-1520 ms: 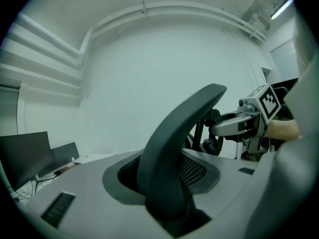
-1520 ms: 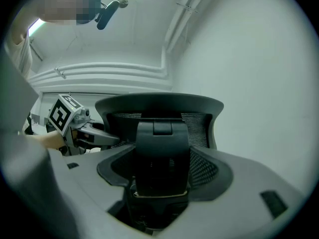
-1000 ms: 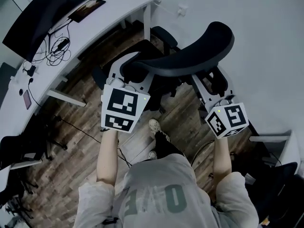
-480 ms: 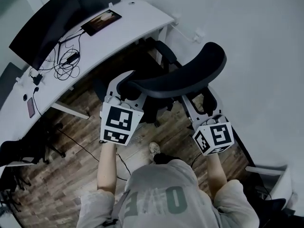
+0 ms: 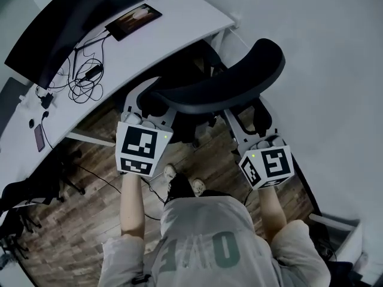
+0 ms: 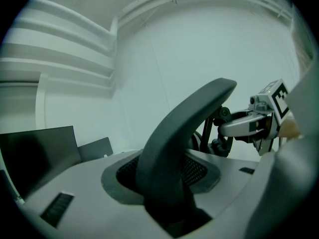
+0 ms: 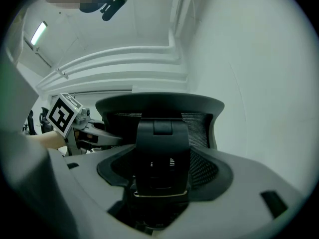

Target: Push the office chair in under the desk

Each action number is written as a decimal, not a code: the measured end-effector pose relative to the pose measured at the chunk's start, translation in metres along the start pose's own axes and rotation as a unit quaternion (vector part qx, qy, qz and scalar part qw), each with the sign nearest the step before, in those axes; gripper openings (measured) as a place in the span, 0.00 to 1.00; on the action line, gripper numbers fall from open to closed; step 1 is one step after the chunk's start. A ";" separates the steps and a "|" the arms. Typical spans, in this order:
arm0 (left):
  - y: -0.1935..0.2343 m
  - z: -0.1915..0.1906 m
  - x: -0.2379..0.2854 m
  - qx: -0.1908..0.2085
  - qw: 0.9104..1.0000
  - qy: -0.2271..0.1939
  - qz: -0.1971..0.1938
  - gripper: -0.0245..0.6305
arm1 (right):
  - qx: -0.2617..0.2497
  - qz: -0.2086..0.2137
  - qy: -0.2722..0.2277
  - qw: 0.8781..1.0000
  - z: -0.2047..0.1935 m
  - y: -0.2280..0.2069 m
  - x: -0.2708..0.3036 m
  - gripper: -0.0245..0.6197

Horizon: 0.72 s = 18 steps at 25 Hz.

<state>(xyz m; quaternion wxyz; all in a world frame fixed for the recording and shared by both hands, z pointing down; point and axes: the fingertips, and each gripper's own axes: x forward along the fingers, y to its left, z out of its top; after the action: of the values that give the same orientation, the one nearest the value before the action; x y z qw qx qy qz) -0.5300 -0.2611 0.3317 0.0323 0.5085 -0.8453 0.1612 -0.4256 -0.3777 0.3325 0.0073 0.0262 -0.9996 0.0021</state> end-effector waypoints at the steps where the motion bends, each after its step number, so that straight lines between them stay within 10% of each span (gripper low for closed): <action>1: 0.008 -0.001 0.004 -0.001 1.000 0.000 -0.001 0.35 | -0.001 -0.001 0.000 1.000 0.001 0.001 0.009 0.49; 18: 0.131 -0.021 0.053 -0.003 1.000 -0.002 -0.007 0.35 | 0.001 -0.003 0.003 1.000 0.001 0.026 0.141 0.49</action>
<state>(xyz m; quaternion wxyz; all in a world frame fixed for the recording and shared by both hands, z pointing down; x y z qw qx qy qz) -0.6717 -0.2431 0.3314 0.0331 0.5143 -0.8424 0.1573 -0.5674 -0.3593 0.3334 0.0099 0.0297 -0.9995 0.0034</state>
